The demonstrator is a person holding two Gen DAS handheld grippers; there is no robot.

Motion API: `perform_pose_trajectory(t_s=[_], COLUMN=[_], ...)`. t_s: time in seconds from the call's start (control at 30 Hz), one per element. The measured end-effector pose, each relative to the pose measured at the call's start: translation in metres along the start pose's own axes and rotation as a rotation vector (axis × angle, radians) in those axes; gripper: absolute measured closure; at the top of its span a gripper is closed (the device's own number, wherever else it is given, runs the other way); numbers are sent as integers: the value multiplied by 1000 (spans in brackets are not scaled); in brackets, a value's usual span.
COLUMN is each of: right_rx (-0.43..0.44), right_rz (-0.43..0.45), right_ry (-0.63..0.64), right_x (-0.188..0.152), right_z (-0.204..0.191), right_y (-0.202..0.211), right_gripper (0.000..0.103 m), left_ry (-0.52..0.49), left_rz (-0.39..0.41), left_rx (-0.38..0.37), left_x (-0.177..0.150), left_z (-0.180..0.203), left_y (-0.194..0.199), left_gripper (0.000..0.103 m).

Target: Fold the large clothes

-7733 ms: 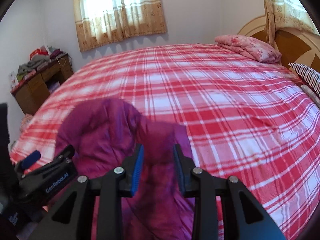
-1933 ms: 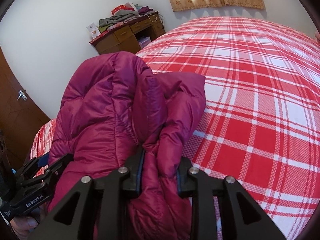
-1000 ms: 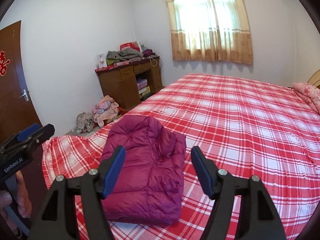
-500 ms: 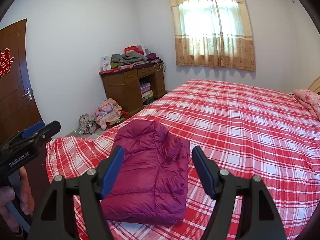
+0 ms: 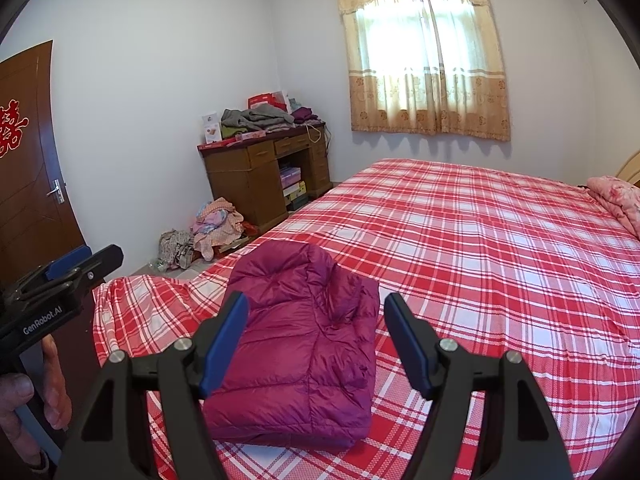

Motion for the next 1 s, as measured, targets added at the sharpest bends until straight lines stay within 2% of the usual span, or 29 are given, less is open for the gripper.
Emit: perform_pose_trajectory(t_s=[1.0], right_rx=[0], right_rz=[3], right_ry=[-4], right_x=[-1], right_z=[2], right_y=[2], right_gripper=[28], left_ry=[14], left_rz=[-25], left_rx=[5], left_x=[-5], left_z=[-4], left_y=[-5], left_gripper=[27])
Point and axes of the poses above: each gripper's, at about its wrist camera, not at the fingertips, and y roughly against the way its jaws point, z to its right, x to its top, the point moved 10 cm from there along -y, roughly the way its jaws point, and after that the axes turned 1 degree about -y, right-handed, at the moved point
